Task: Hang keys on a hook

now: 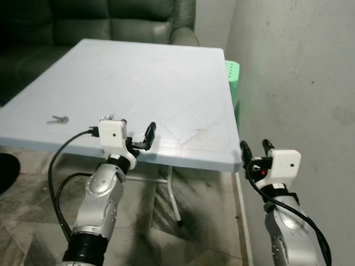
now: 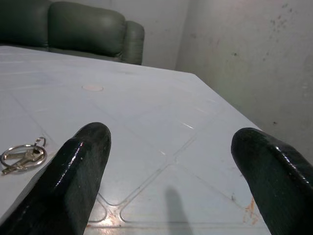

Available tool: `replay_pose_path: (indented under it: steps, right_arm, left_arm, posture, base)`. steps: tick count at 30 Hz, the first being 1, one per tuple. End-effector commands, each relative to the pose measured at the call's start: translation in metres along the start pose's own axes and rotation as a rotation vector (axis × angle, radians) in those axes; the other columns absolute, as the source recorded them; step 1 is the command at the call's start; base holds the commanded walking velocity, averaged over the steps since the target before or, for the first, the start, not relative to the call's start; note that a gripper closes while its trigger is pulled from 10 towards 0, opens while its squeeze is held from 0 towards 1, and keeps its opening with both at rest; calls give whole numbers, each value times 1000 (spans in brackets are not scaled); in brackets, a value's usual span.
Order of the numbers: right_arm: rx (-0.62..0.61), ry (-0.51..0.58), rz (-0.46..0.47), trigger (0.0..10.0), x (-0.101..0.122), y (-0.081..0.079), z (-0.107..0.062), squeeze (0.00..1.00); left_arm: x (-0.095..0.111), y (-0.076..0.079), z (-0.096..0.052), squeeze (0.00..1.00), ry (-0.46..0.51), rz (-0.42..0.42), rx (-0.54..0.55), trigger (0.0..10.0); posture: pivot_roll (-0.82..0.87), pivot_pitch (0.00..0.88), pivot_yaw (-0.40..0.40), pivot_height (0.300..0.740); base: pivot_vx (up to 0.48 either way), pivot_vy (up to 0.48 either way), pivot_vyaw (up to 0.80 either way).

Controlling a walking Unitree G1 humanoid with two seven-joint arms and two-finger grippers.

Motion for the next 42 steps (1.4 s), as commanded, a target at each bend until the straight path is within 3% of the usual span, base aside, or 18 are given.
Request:
replay_pose_path:
  steps: [1,9,12,24,29,30,38,42]
  right_arm:
    - [-7,9,-7,10000,5,3,1,1000]
    - [6,22,9,10000,7,3,-1,1000]
    - [2,32,55,10000,9,3,0,1000]
    - [34,42,33,10000,11,-1,2,1000]
    - [18,15,-16,10000,9,3,3,1000]
    - [10,3,-48,10000,8,4,4,0]
    - [-58,-25,-76,10000,5,10,6,0]
    - [-63,-28,-99,10000,6,11,8,0]
  left_arm:
    - [0,2,1,0,-1,6,-7,10000]
    - [0,0,1,0,5,-8,12,10000]
    - [0,0,1,0,2,-8,18,10000]
    - [-1,-1,2,0,-5,-2,1,10000]
    - [0,-3,2,0,-2,-7,7,10000]
    - [0,-4,2,0,0,-15,15,10000]
    - [-1,-8,0,0,-3,-46,45,10000]
    - [-4,-18,-7,0,-8,-62,88,10000]
  posture:
    - [-48,44,-21,732]
    - [-51,49,-19,732]
    - [-51,56,-19,732]
    - [-52,35,-16,732]
    - [-56,36,-9,732]
    - [-56,41,-9,732]
    - [-51,49,-11,732]
    - [-54,46,-12,732]
  base:
    - [0,0,0]
    - [0,0,0]
    - [0,0,0]
    - [0,0,0]
    - [0,0,0]
    - [0,0,0]
    - [0,0,0]
    - [0,0,0]
Point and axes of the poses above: a point about 5 cm out from each wrist's last joint towards the gripper, its own z axis pointing out of the wrist towards the gripper, its own x axis along the axis of the wrist's last joint, y = z × x, the point moved 3 cm from there along z, pointing out of the wrist towards the gripper, and after that the axes turned 1 degree about z, right-handed, at the moved point
